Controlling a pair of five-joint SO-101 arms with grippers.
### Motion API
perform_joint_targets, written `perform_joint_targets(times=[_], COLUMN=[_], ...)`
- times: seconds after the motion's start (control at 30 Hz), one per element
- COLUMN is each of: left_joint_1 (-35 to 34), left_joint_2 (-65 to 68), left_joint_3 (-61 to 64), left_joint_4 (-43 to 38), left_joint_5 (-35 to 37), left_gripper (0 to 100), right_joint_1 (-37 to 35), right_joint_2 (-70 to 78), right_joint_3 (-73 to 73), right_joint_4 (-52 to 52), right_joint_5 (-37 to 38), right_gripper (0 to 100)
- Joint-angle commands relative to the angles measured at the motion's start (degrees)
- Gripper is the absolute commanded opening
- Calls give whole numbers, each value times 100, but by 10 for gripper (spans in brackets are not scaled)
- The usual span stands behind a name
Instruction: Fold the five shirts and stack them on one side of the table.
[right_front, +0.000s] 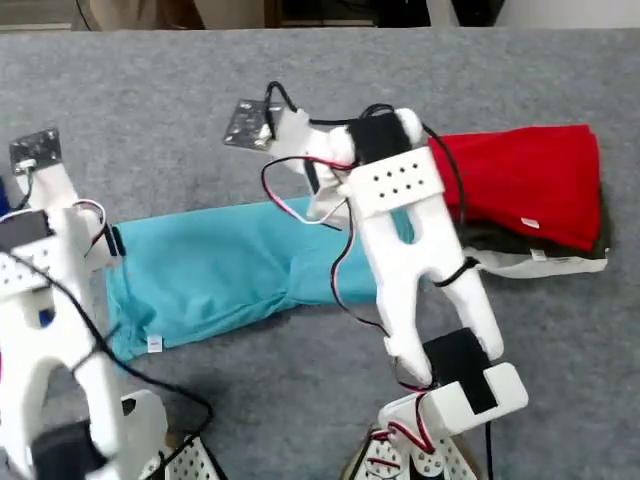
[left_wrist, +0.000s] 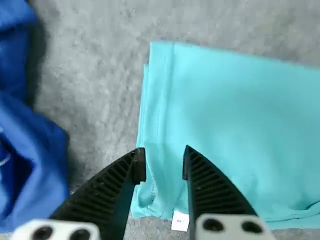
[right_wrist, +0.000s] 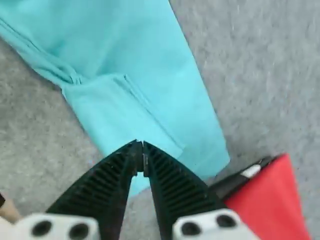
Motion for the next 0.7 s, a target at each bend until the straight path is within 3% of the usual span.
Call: perform_joint_targets(times=[0.0, 0.13, 0.33, 0.67], left_joint_1=[-88, -246, -818, -475], left_joint_2=[1121, 2132, 2396, 3090], left_joint_3=[-475, -826, -1371, -440], left_joint_4=[26, 26, 18, -668], left_joint_5=[-53, -62, -105, -44], left_gripper=[147, 174, 187, 185], right_joint_1=[207, 198, 180, 171], right_joint_2=[-303, -303, -259, -277], right_joint_3=[-57, -57, -57, -57], right_joint_4=[88, 141, 141, 141], right_joint_5=[-70, -70, -70, -316], right_gripper=[5, 5, 5, 5])
